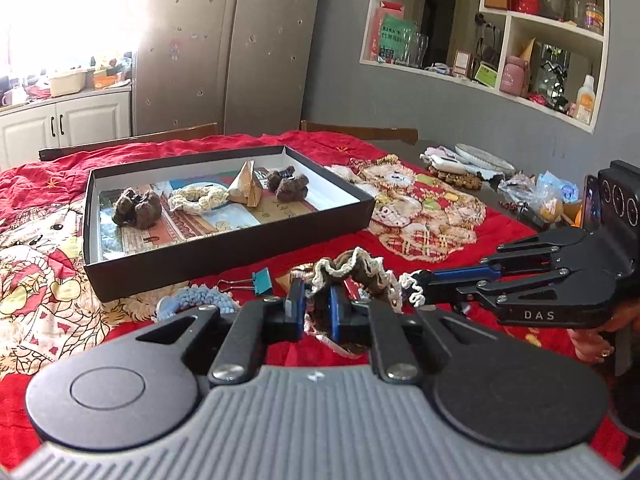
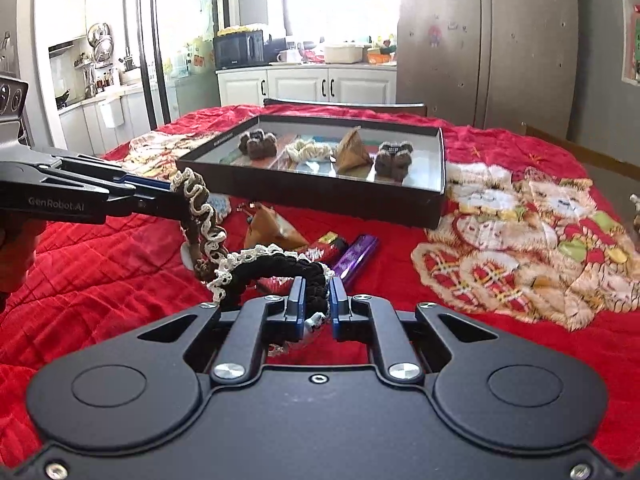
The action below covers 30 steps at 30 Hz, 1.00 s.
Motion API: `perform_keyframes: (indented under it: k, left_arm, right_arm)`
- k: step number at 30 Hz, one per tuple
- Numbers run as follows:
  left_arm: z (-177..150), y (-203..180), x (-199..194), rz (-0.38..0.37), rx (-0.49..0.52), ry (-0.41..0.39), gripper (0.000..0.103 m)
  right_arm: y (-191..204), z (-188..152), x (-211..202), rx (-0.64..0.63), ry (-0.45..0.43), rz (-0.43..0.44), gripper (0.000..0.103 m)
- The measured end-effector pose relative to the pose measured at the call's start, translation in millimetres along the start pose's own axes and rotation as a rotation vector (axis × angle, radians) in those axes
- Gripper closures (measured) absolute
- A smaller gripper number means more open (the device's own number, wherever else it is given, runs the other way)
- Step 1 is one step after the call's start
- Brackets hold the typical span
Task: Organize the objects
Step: 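Lift both lace scrunchies and carry them with both grippers over the black box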
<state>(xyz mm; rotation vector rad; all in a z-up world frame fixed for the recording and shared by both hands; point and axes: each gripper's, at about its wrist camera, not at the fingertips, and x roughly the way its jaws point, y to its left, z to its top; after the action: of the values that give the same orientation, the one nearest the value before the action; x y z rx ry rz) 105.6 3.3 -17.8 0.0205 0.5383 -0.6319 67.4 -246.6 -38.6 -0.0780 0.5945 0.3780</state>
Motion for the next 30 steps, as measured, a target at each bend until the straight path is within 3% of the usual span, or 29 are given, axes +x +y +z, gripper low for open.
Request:
perform_keyframes:
  k: [15, 30]
  left_arm:
    - [18.3, 3.3, -11.7, 0.007, -0.018, -0.046, 0.088]
    - [58.9, 16.0, -17.7, 0.072, -0.014, -0.123, 0.088]
  right_arm:
    - [8.1, 33.5, -17.6, -0.058, -0.068, -0.010, 0.092]
    - [18.1, 89.8, -18.2, -0.140, -0.155, -0.027, 0.092]
